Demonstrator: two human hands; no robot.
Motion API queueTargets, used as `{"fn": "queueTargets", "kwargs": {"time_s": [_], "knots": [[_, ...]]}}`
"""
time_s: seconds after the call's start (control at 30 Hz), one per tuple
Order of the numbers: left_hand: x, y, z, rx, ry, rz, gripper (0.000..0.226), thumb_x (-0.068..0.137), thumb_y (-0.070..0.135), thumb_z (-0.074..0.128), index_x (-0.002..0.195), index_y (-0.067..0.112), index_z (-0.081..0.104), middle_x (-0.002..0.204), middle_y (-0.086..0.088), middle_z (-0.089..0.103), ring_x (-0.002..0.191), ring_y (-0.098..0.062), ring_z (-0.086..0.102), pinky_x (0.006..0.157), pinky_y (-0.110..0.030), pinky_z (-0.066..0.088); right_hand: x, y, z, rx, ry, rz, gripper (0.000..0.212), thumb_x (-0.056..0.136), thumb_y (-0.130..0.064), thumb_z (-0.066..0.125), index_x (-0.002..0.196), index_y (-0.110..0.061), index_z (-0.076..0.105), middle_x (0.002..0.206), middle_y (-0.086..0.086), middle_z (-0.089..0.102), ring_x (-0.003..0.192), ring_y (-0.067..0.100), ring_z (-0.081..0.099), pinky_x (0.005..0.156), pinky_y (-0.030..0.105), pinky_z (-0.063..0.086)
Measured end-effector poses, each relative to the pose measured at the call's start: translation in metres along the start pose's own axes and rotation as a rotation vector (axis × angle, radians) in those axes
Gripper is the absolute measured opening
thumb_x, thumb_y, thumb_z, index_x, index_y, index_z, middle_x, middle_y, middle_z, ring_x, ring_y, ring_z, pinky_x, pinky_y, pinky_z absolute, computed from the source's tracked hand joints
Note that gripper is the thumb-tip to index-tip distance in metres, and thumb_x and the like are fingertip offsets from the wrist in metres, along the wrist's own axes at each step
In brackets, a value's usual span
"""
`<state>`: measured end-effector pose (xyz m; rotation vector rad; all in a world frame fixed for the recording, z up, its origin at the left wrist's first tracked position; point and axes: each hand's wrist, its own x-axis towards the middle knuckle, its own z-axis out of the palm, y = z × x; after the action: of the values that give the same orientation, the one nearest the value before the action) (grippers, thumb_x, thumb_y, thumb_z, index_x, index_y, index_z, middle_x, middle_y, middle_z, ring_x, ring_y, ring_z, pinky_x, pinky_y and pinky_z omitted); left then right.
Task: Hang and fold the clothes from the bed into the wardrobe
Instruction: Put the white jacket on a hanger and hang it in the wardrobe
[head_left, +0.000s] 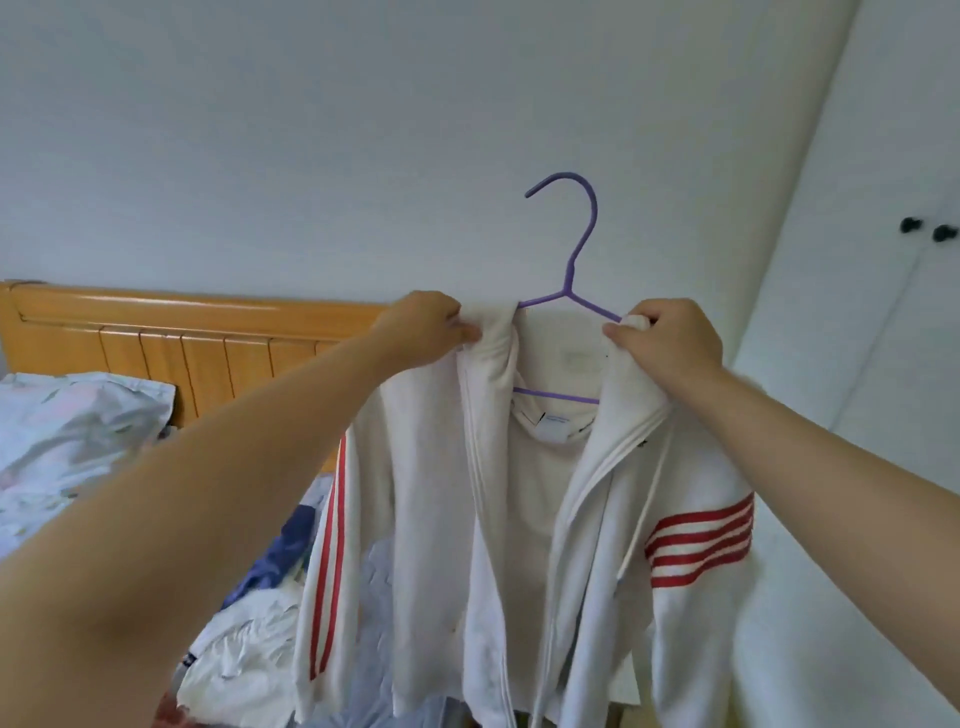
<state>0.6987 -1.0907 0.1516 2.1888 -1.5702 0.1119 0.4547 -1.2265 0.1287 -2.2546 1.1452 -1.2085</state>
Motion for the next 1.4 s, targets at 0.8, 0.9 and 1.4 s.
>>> {"fn": "queueTargets", "kwargs": {"time_s": [0.8,0.9,1.4], "knots": [[-0.053,0.281,0.149,0.151,0.19,0.811,0.011,0.084,0.02,0.054,0.081,0.013,0.046,0.083,-0.009,0.063,0.062,-0.027,0.039,0.058,-0.032,0.027,-0.223,0.11,-0.263,-0.444,0.107,0.44,0.017,0.08,-0.033,0.07,0.074,-0.02,0.061,0.075,0.0,0.061,0.078,0.024,0.058,0.065,0.03,0.041],[-0.054,0.317,0.158,-0.082,0.25,0.929,0.017,0.08,0.016,0.058,0.075,0.012,0.043,0.075,-0.012,0.061,0.059,-0.033,0.049,0.055,-0.031,0.027,-0.247,0.113,-0.28,-0.611,0.438,0.413,0.019,0.082,-0.035,0.068,0.075,-0.018,0.062,0.073,0.002,0.064,0.072,0.024,0.057,0.064,0.032,0.043],[-0.147,0.503,0.227,-0.689,-0.677,1.408,0.018,0.084,0.026,0.061,0.099,0.026,0.053,0.09,0.007,0.06,0.081,-0.017,0.055,0.065,-0.028,0.04,-0.394,0.076,-0.359,-0.936,0.74,0.949,0.018,0.075,-0.031,0.075,0.07,-0.027,0.059,0.068,-0.008,0.058,0.072,0.02,0.055,0.062,0.029,0.039]]}}
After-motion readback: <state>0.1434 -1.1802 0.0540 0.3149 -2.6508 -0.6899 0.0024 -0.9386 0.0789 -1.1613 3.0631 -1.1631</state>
